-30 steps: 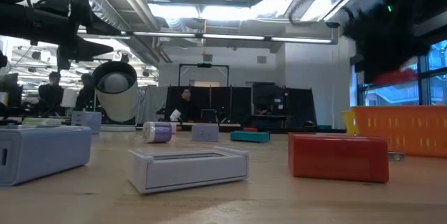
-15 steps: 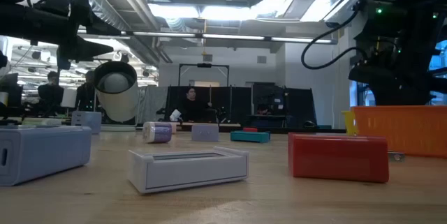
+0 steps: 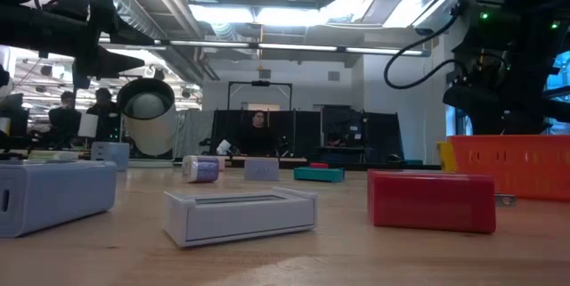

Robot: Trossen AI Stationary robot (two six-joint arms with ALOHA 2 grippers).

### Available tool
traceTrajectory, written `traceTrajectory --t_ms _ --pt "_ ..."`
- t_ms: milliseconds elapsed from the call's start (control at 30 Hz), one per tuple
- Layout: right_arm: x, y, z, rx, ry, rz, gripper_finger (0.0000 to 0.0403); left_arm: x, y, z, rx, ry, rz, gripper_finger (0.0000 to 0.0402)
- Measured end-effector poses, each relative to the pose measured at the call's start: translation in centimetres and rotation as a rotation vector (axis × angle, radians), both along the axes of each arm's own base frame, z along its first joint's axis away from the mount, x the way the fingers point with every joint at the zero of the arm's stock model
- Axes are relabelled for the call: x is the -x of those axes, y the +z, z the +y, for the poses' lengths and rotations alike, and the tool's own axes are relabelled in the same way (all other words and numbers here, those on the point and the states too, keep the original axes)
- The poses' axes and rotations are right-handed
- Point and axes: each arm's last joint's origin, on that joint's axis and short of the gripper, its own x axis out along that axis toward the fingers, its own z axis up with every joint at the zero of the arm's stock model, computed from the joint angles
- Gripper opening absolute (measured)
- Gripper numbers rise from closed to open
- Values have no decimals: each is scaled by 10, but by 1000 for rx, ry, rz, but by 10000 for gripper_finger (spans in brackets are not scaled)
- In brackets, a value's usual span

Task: Pick & Place Office items
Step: Put the bottom red digital timer into the yellow basket, then put the red digital timer into the yellow basket

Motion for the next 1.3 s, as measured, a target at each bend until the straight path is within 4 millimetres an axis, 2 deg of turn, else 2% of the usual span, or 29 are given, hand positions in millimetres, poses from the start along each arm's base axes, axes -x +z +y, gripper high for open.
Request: traceTrajectory --t_ms 200,333,533,733,867,1033,1300 --pt "-1 2 0 -8 10 3 238 0 0 0 0 0 0 251" --pt "-11 17 0 -1 27 -49 242 0 0 0 0 0 0 251" --pt "-32 62 -4 127 94 -156 238 0 0 0 0 0 0 251" --pt "-48 115 -9 399 132 -245 238 0 0 0 0 1 0 251" --pt "-57 136 -13 505 194 -292 238 0 0 0 0 1 0 251" --pt "-69 142 -20 521 194 -386 238 0 0 0 0 0 1 251" --pt "-99 117 -33 430 205 -371 238 0 0 0 0 0 1 251"
